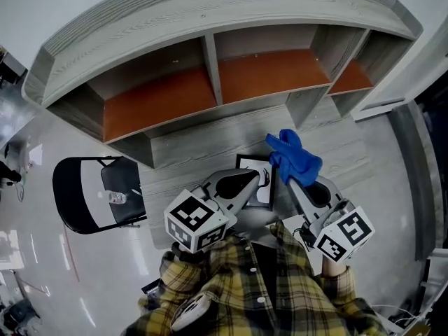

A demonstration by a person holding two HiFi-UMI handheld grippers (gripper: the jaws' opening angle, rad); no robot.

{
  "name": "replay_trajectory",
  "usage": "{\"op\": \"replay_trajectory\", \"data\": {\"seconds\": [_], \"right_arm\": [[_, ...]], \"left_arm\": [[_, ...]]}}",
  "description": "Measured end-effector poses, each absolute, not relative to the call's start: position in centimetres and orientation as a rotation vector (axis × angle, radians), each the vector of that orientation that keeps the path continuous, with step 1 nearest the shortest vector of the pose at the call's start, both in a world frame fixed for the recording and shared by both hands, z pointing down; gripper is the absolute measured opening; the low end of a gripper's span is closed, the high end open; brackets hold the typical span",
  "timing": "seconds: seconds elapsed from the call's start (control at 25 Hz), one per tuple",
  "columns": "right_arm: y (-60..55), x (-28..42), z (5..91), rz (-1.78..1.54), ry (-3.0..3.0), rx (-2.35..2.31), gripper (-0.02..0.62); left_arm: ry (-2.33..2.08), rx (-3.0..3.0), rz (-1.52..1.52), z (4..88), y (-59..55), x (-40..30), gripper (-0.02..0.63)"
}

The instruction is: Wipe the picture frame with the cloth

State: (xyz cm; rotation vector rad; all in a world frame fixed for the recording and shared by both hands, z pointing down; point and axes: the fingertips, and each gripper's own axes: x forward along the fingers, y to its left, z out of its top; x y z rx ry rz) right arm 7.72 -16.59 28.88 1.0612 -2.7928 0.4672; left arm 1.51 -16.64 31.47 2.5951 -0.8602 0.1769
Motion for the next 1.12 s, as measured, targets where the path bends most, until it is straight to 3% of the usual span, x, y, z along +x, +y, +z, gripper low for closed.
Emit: {"op": "replay_trajectory", "data": {"seconds": [1.12], "right_arm": [[-16.9,7.6,31.2,0.504,-2.743,1.020,0.049]], "left_arm": [[-0.890,2.532,0.222,32.9,-17.5,1.3,0.005]]}}
